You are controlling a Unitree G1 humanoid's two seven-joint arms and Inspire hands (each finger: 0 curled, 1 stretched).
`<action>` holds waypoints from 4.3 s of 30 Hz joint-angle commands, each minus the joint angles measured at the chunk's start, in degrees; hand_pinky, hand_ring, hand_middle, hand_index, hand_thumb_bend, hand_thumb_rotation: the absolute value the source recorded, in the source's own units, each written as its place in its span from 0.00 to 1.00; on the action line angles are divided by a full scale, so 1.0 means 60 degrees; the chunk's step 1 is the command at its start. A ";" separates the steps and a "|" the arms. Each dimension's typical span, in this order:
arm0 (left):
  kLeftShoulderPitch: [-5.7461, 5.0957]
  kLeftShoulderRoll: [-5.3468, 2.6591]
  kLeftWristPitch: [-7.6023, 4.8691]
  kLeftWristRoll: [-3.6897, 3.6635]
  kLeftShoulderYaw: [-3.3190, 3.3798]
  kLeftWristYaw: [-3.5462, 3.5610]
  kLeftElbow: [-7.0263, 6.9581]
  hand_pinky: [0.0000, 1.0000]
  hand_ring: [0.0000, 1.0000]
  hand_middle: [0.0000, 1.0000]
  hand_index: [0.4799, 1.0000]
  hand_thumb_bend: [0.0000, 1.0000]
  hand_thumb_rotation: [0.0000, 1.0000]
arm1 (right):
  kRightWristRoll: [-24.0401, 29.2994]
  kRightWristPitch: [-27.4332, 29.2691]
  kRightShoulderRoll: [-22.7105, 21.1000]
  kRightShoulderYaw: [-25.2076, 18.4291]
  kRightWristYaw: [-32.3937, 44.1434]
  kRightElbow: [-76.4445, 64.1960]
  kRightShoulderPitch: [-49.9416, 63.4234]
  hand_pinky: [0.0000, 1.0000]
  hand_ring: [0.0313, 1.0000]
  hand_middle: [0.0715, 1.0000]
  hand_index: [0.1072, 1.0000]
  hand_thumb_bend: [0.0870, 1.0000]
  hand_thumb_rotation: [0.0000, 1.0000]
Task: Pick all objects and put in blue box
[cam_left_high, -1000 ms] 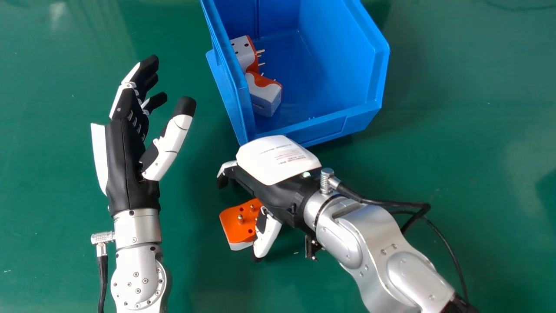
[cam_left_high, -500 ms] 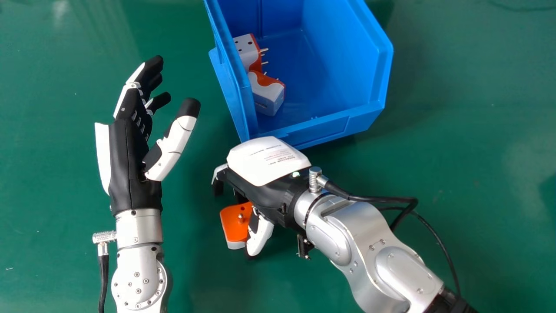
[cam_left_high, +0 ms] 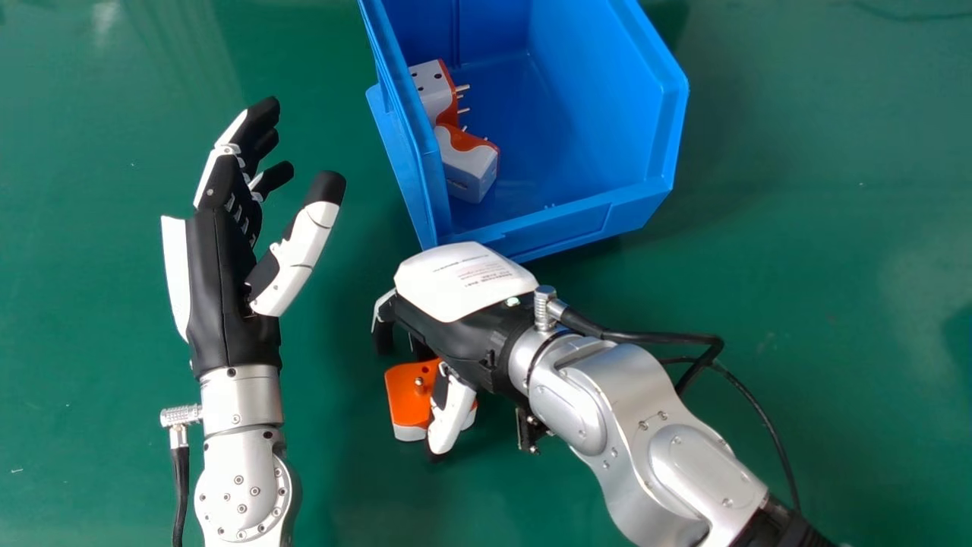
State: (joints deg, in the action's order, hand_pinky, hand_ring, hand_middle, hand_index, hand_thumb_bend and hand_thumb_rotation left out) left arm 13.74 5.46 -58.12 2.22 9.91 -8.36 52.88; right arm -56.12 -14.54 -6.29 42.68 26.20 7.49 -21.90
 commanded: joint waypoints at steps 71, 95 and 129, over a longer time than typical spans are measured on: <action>0.0072 0.0037 -0.0110 0.0250 -0.0075 -0.0233 -0.0060 0.79 0.87 0.86 0.62 0.76 0.53 | 0.1606 0.0628 -0.0951 -0.2168 -0.2525 -0.2228 0.2143 0.20 0.34 0.42 0.50 0.46 0.00; -0.0080 -0.0019 -0.0080 -0.0006 -0.0054 0.0061 -0.0227 0.81 0.88 0.87 0.62 0.77 0.53 | 0.1833 0.1689 -0.1302 -0.3690 -0.4505 -0.3955 0.3635 0.25 0.36 0.44 0.47 0.46 0.00; -0.0056 -0.0062 -0.0080 0.0047 -0.0022 -0.0014 -0.0311 0.81 0.88 0.87 0.62 0.78 0.53 | 0.1639 0.4034 -0.0831 -0.4240 -0.8324 -0.0868 0.1302 0.31 0.41 0.47 0.44 0.45 0.00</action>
State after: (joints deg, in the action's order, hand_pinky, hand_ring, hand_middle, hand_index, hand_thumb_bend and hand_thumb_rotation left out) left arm 12.76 5.12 -58.06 2.21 9.85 -8.23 51.93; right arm -46.35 8.36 -11.32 17.85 -21.94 1.54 -11.56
